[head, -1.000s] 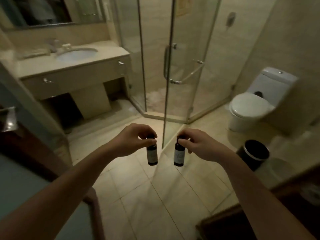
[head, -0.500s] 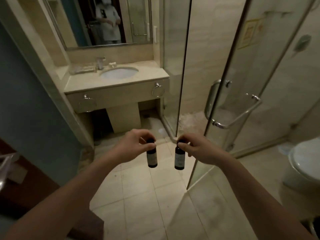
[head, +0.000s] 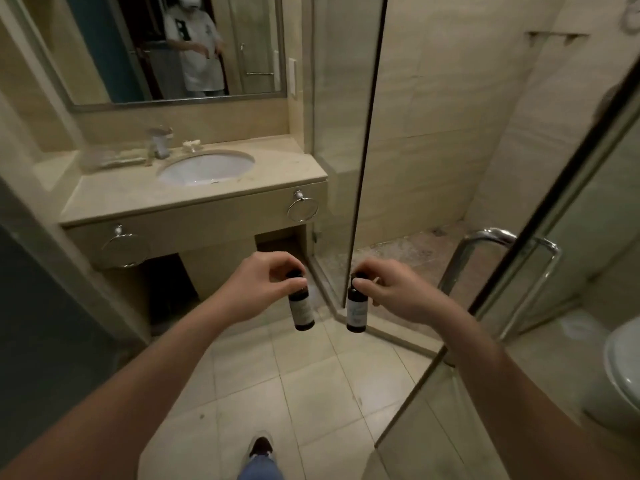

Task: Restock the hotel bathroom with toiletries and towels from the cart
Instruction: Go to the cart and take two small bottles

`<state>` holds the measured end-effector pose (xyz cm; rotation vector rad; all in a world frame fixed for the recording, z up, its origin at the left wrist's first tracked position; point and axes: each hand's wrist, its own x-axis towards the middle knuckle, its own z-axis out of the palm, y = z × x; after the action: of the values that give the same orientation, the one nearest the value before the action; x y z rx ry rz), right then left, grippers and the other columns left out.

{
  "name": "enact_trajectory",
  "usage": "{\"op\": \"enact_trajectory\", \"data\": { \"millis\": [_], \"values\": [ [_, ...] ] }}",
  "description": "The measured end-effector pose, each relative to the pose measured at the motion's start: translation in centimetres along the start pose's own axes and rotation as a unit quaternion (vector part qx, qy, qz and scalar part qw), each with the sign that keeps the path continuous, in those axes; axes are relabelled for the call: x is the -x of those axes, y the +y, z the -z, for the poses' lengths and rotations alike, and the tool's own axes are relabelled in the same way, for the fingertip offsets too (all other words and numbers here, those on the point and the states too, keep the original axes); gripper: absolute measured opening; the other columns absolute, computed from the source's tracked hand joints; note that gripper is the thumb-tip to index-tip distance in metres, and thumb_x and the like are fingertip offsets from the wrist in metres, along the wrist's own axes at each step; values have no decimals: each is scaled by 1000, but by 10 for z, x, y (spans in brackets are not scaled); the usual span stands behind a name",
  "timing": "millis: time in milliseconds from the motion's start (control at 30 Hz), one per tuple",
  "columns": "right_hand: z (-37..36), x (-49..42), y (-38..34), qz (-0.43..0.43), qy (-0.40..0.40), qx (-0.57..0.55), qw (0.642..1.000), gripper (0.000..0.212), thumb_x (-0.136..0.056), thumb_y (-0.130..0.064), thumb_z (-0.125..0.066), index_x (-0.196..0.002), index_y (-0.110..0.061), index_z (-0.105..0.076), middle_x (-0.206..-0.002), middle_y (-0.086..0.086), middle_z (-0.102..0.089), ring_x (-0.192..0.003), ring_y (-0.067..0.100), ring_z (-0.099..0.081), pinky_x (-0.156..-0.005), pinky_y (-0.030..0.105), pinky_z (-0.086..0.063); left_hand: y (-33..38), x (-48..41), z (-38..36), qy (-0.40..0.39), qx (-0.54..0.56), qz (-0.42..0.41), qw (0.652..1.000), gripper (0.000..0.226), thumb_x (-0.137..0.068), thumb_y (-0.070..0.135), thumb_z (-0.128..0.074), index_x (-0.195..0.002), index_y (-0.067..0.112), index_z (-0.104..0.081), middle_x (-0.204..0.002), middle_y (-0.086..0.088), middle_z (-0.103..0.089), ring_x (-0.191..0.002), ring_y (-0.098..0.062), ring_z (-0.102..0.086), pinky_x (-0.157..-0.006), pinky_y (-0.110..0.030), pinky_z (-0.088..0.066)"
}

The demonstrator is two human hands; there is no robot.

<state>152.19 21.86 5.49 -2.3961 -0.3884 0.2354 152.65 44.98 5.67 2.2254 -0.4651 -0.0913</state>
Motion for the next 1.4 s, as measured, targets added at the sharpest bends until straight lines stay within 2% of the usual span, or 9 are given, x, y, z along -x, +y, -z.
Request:
{"op": "enact_trajectory", "data": {
  "millis": [100,300,500,700,900,1000,1133,1267,1400],
  "values": [
    [5,-59,8,-28,13,-10,999,20,-97,-26,-47,-106,-13,-59,-97,-1,-61,-77,14,-58,-73,32,-50,-32,-63,25,-16,1,-16,1000,10,-84,18,-66,-93,22,-66,-90,9,-66,-84,-2,-63,-73,-15,-47],
    [23,-171,18,-90,56,-23,994,15,-97,-26,-46,-102,-18,-58,-91,-7,-57,-74,7,-53,-68,24,-43,-80,-191,73,-78,-1,-57,995,13,-84,16,-67,-97,16,-68,-92,4,-68,-86,-5,-65,-78,-16,-51],
    [63,-225,44,-172,114,-35,978,19,-97,-26,-46,-104,-15,-60,-91,-5,-60,-71,7,-55,-62,20,-42,-97,-298,75,-147,9,-111,983,21,-83,19,-68,-104,22,-64,-98,4,-67,-92,-10,-65,-85,-30,-54],
    [101,-272,89,-208,135,-17,969,18,-96,-28,-49,-106,-17,-60,-94,-6,-59,-73,2,-52,-67,24,-42,-99,-386,31,-180,54,-128,974,26,-80,21,-71,-104,25,-61,-97,0,-67,-92,-14,-66,-87,-38,-54],
    [158,-318,172,-250,174,-13,952,22,-96,-27,-49,-108,-12,-61,-100,3,-62,-76,12,-54,-71,31,-46,-74,-490,-30,-212,49,-153,964,14,-81,21,-70,-92,21,-62,-90,6,-66,-87,-10,-64,-81,-29,-54],
    [192,-333,217,-277,196,-36,940,23,-96,-27,-49,-109,-12,-61,-98,0,-59,-80,14,-53,-72,30,-43,-48,-547,-56,-207,37,-159,965,14,-81,18,-71,-92,15,-63,-87,4,-66,-82,-7,-64,-76,-21,-51],
    [248,-339,269,-304,235,-42,922,16,-96,-26,-49,-102,-16,-60,-99,1,-58,-81,17,-54,-73,31,-42,-15,-614,-88,-194,26,-168,966,12,-81,20,-71,-90,19,-63,-84,9,-65,-81,-3,-63,-71,-17,-49],
    [296,-342,305,-318,269,-29,909,20,-95,-26,-50,-107,-14,-62,-99,-1,-58,-83,16,-53,-76,30,-42,16,-665,-121,-191,49,-180,964,11,-81,18,-70,-90,16,-64,-86,5,-66,-81,-7,-63,-72,-18,-50],
    [330,-347,344,-332,274,-26,902,23,-95,-26,-50,-111,-13,-61,-100,-1,-58,-83,15,-52,-76,31,-43,42,-716,-157,-204,64,-189,958,11,-81,16,-70,-90,16,-64,-85,5,-67,-77,-4,-62,-68,-10,-48]
  ]
}}
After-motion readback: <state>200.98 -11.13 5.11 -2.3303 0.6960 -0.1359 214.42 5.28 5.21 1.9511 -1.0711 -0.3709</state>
